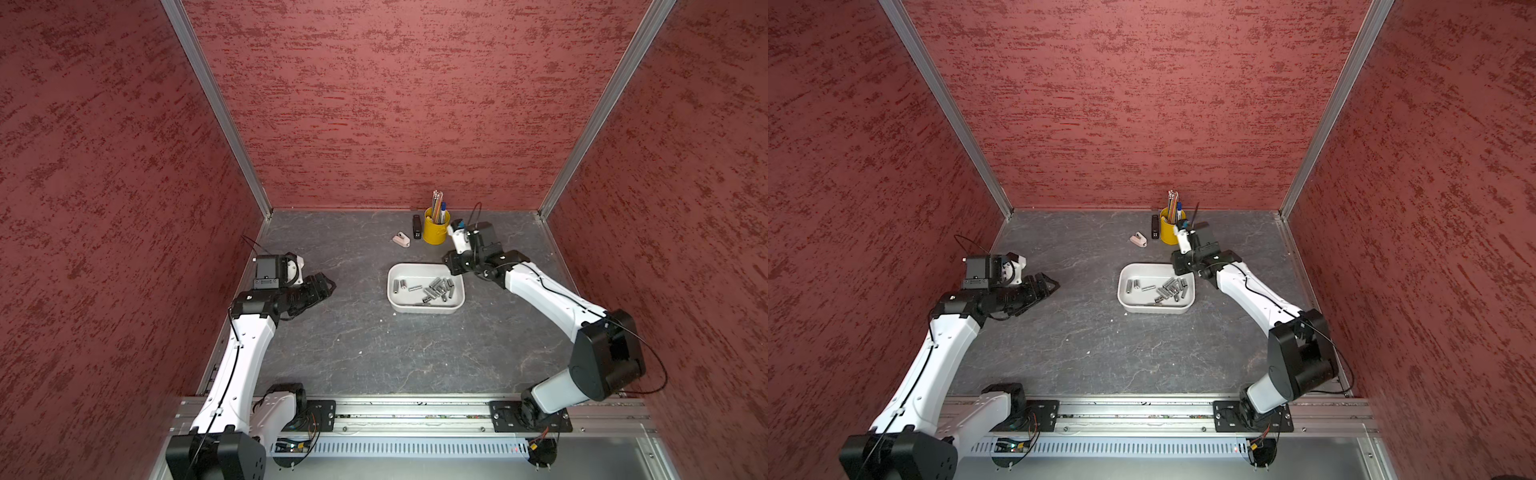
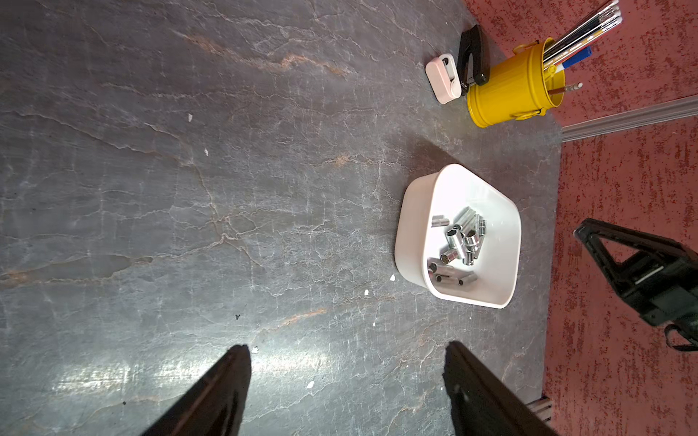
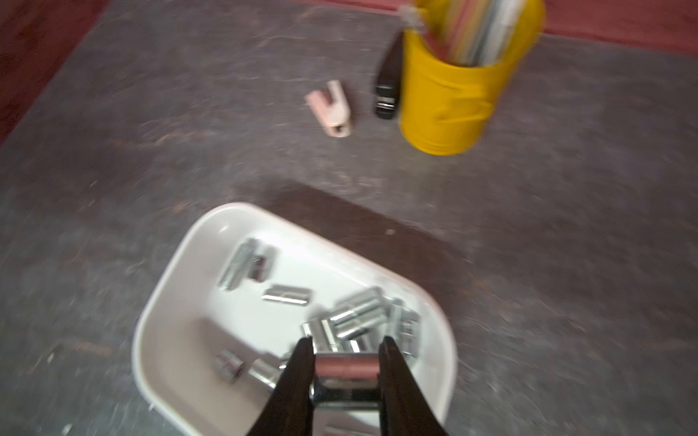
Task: Take out the socket from the storage box
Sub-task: Place the socket head at the center of the board.
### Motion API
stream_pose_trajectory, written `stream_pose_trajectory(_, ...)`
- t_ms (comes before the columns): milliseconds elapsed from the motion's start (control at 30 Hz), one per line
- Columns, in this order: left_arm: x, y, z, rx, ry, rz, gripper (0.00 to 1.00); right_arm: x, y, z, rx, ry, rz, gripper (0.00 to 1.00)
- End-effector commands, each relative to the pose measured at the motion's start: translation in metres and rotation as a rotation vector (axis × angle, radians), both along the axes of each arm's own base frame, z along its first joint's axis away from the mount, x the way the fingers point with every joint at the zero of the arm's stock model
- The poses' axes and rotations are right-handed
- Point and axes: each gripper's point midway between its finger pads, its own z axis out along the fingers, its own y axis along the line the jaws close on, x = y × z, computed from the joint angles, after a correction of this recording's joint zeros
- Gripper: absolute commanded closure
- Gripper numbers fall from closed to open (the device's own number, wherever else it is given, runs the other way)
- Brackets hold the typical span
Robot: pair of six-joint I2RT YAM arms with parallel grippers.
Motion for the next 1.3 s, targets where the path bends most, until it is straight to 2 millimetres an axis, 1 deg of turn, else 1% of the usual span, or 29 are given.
stream_pose_trajectory(0, 0.001, -0.001, -0.002, -0.005, -0.001, -0.005, 0.17, -0.023, -0.064, -0.054, -0.059, 0.215, -0.322, 0.85)
stream_pose_trajectory(67, 0.000, -0.001, -0.003, -0.005, 0.001, -0.004, 0.17, -0.030, -0.075, -0.072, -0.099, 0.248, -0.346, 0.86)
stream_pose_trajectory(133, 0.001, -0.001, -0.003, -0.005, 0.002, -0.004, 0.17, -0.033, -0.079, -0.086, -0.118, 0.276, -0.359, 0.86)
stream_pose_trajectory(300, 0.000, -0.001, -0.004, -0.004, 0.006, -0.004, 0.17, -0.033, -0.074, -0.114, -0.120, 0.350, -0.346, 0.85)
stream_pose_trajectory(367, 0.001, -0.001, -0.004, -0.001, 0.006, -0.005, 0.17, -0.030, -0.074, -0.121, -0.132, 0.366, -0.349, 0.85)
stream_pose_trajectory(567, 0.001, -0.001, -0.006, 0.000, 0.012, -0.005, 0.18, -0.025, -0.074, -0.129, -0.146, 0.373, -0.349, 0.82)
stream_pose_trajectory(700, 0.001, -0.001, -0.006, 0.001, 0.016, -0.005, 0.18, -0.025, -0.074, -0.135, -0.154, 0.385, -0.348, 0.77)
stream_pose_trajectory(833, 0.001, 0.001, -0.007, 0.009, 0.017, 0.003, 0.16, -0.026, -0.074, -0.140, -0.156, 0.396, -0.344, 0.69)
stream_pose_trajectory(1033, 0.001, 0.000, -0.006, 0.005, 0.015, -0.001, 0.16, -0.027, -0.072, -0.143, -0.153, 0.410, -0.336, 0.59)
stream_pose_trajectory(1267, 0.001, -0.001, -0.007, 0.003, 0.017, -0.004, 0.16, -0.027, -0.071, -0.139, -0.149, 0.408, -0.334, 0.55)
